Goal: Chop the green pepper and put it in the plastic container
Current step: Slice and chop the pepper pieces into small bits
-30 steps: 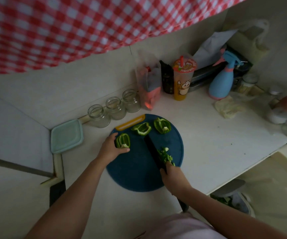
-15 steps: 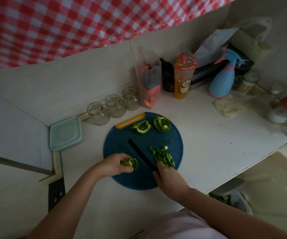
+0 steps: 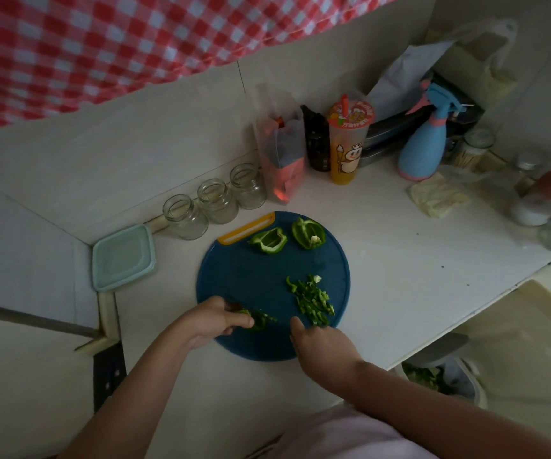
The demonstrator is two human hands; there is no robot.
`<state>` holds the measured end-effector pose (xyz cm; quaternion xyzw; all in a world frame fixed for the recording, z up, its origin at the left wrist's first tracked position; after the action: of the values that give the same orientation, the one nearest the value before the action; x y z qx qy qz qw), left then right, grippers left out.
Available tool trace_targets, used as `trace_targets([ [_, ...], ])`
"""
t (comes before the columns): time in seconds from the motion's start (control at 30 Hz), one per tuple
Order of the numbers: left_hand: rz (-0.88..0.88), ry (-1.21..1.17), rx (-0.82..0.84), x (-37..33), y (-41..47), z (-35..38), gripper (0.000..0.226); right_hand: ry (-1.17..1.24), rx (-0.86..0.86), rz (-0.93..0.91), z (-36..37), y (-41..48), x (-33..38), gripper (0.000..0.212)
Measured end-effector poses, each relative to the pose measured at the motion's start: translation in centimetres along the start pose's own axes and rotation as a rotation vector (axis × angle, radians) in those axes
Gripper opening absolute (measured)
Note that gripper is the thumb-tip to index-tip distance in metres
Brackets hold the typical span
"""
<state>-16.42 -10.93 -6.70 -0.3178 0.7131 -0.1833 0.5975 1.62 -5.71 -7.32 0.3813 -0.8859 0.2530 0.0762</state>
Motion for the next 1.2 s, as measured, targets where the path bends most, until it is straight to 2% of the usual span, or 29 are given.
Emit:
trace_targets([
  [0.1,-0.024,0.006,0.022,-0.2,0.0,0.1,0.005,0.012,0.009,0.008,0.2,-0.2,-0.2,0.007],
  [0.3,-0.033,-0.042,-0.034,0.2,0.4,0.3,0.018,-0.002,0.032,0.031,0.7,-0.6,-0.7,0.014],
  [0.43,-0.010,-0.107,-0.057,0.4,0.0,0.5,0.023,-0.007,0.046,0.039,1.0,-0.8,-0.6,0.028],
  [0.53,0.033,-0.133,-0.065,0.2,-0.3,0.5,0.022,-0.008,0.061,0.033,1.0,-0.8,-0.4,0.038],
  [0.9,0.069,-0.119,-0.090,0.1,0.5,0.1,0.017,0.076,0.158,0.104,0.4,0.1,0.7,0.046],
  [1.07,0.059,-0.091,-0.083,-0.1,0.3,0.2,0.015,0.124,0.178,0.141,0.0,2.0,1.6,0.034],
  [1.13,0.048,-0.110,-0.079,-0.1,0.1,0.3,0.029,0.242,0.161,0.176,0.3,2.7,1.5,0.021],
  [1.2,0.031,-0.125,-0.068,0.2,-0.1,0.3,0.047,0.466,0.154,0.248,0.8,2.9,0.6,0.013],
])
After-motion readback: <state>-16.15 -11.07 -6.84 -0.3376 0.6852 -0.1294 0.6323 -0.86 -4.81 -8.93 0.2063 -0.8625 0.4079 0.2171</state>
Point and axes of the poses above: each hand's wrist, its own y-axis towards the middle knuckle, its own z-axis out of the palm, x = y × z, the point moved 5 cm from there along y, towards the middle knuckle, and after that the axes turned 9 degrees about z, right-handed, at the moved point
